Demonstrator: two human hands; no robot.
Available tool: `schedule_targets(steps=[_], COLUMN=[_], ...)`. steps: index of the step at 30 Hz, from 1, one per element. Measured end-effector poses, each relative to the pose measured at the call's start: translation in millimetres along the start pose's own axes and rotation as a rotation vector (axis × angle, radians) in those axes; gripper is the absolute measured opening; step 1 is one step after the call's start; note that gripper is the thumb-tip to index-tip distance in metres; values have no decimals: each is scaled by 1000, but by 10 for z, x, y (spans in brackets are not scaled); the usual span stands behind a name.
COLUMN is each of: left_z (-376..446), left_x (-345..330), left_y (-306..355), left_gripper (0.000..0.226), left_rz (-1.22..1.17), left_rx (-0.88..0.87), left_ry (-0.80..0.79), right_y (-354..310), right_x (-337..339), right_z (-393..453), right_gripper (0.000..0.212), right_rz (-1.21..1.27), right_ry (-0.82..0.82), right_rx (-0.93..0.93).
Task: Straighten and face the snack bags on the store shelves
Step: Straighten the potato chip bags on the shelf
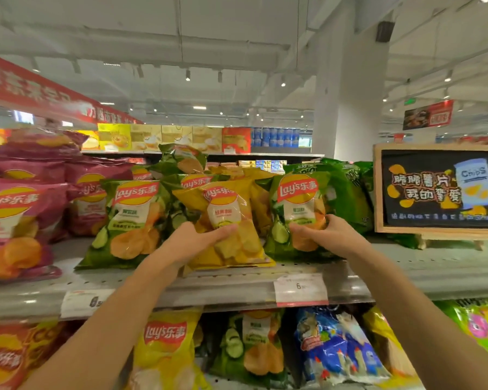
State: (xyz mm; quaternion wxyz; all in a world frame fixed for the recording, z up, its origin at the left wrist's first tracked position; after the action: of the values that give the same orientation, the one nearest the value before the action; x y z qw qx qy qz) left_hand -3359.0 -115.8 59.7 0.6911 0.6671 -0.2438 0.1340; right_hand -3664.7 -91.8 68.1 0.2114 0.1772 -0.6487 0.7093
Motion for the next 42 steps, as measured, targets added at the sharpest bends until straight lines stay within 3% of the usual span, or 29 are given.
schedule_targets(steps=[5, 8, 10, 18, 21, 22, 26, 32, 36, 39, 42], left_z=[28, 30, 44, 211, 327, 367, 534, 652, 536, 344, 173], left_x=[25, -4, -23, -256, -503, -596, -960, -1207, -1214, -1063, -803], left_y=[-30, -28, -3, 290, 447, 505, 643, 773, 773, 691, 577], left_gripper=[115, 58, 39, 34, 53, 59, 48, 64, 45, 44, 47], left_rz=[-171, -234, -270, -348, -330, -329, -335, -232, -180, -7, 259], left_rx=[-37, -105, -158, -293, -295, -289, -295, -365, -439, -345, -300], left_ry=[12, 55, 72, 62, 10, -5, -120, -199, -292, -288, -185], right_y=[23, 83, 80, 49, 109, 133, 194, 199, 123, 51, -53], right_x=[-26, -15, 8, 552, 785, 827, 813, 742, 640, 531, 388], right_z=[200, 193, 159, -244, -412, -469, -609, -693, -695, -688, -667], right_gripper=[58, 46, 40, 40, 52, 57, 62, 51, 45, 48, 46], right_rz=[116, 115, 123, 110, 154, 161, 169, 178, 189, 224, 262], right_ry=[-60, -43, -30, 226, 277, 276, 222, 172, 161, 145, 134], right_rx=[7, -15, 3, 204, 228, 238, 282, 321, 322, 330, 354])
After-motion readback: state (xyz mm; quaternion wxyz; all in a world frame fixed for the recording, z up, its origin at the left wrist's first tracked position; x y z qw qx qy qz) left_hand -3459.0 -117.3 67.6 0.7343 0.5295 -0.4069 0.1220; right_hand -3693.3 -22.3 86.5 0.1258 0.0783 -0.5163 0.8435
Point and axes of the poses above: each hand's wrist, its own z-axis towards the middle knuckle, its own x-axis out of the back of the hand, y = z × x, the point moved 6 cm from there along z, towards the middle knuckle, and after that the axes turned 11 degrees about -y, right-handed, at the moved point
